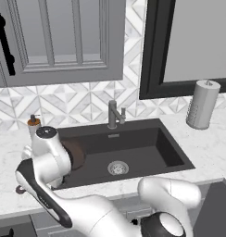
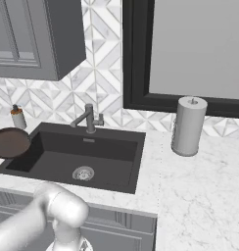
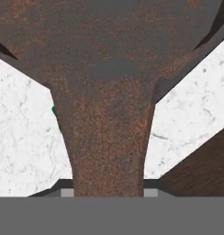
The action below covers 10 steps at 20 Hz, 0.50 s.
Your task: Pick the pan and sponge and place them into the sink. Then turn on the water.
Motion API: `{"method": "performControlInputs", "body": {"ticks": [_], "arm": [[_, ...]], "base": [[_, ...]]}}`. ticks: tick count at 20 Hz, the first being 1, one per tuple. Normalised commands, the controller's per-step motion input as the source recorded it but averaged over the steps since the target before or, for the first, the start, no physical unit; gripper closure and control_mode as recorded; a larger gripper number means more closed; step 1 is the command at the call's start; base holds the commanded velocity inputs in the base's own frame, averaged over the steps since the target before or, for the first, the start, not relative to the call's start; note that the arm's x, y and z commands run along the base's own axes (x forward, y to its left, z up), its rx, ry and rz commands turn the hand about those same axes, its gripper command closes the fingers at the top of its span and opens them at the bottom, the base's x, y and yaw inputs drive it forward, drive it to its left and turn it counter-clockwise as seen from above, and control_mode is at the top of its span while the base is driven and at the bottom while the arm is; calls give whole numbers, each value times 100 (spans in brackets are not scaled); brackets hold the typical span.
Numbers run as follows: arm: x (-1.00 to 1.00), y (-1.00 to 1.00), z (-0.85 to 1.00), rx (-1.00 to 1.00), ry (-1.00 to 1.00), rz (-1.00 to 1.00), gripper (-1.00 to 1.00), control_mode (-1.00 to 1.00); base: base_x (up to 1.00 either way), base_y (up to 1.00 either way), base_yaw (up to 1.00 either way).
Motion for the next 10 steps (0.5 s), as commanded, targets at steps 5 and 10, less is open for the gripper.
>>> {"method": "performControlInputs", "body": {"ticks": [5,10], "arm": [[-6,-100,20,-1,-5,-14,100,-100],[19,-90,4,8,12,-26,100,-100]], "base": [[0,0,0],[0,0,0]]}}
